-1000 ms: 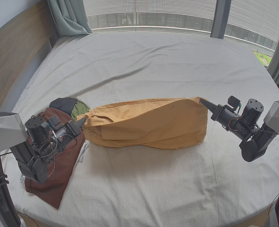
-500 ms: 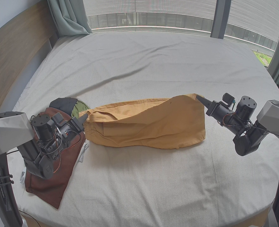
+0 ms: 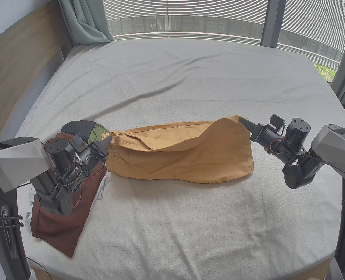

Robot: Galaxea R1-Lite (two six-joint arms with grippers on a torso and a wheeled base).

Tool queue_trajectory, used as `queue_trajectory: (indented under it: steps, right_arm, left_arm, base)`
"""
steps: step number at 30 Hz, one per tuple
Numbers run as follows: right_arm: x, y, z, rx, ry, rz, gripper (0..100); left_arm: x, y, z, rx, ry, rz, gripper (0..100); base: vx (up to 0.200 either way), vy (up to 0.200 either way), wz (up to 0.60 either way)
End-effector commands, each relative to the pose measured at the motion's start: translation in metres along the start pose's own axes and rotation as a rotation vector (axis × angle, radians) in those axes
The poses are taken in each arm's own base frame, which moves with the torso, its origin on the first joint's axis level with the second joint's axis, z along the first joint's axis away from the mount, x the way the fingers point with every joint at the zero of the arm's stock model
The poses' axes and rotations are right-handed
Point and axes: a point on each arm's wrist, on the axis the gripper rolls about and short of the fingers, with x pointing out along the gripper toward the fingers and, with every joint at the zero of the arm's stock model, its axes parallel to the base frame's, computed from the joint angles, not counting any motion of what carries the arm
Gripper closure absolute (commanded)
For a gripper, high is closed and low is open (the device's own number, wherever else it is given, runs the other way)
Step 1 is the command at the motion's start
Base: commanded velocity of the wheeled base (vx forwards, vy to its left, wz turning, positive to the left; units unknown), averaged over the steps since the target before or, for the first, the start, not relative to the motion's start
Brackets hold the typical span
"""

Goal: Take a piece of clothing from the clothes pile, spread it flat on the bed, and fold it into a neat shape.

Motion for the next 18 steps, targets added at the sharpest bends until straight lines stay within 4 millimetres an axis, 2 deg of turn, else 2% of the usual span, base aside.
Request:
queue_trajectory:
  steps: [1, 15, 16, 18]
  right_arm:
    - [0.007, -0.008, -0.007, 0.002, 0.001, 0.000, 100]
    - [0.016, -0.019, -0.016, 0.004, 0.004, -0.004, 100]
    - [0.017, -0.019, -0.015, 0.002, 0.002, -0.002, 100]
    - [0.018, -0.019, -0.013, 0.000, -0.002, 0.000, 100]
  left_arm:
    - [0.006, 0.010, -0.008, -0.003, 0.010, 0.012, 100]
    - [0.018, 0.015, -0.006, 0.003, -0.016, 0.000, 100]
    - [0.018, 0.015, -0.006, 0.003, -0.016, 0.000, 0]
    - [0.018, 0.015, -0.006, 0.003, -0.017, -0.003, 0]
  base:
    - [0.000, 0.000, 0.00]
    - [0.000, 0.000, 0.00]
    - [0.000, 0.000, 0.00]
    - [0.000, 0.000, 0.00]
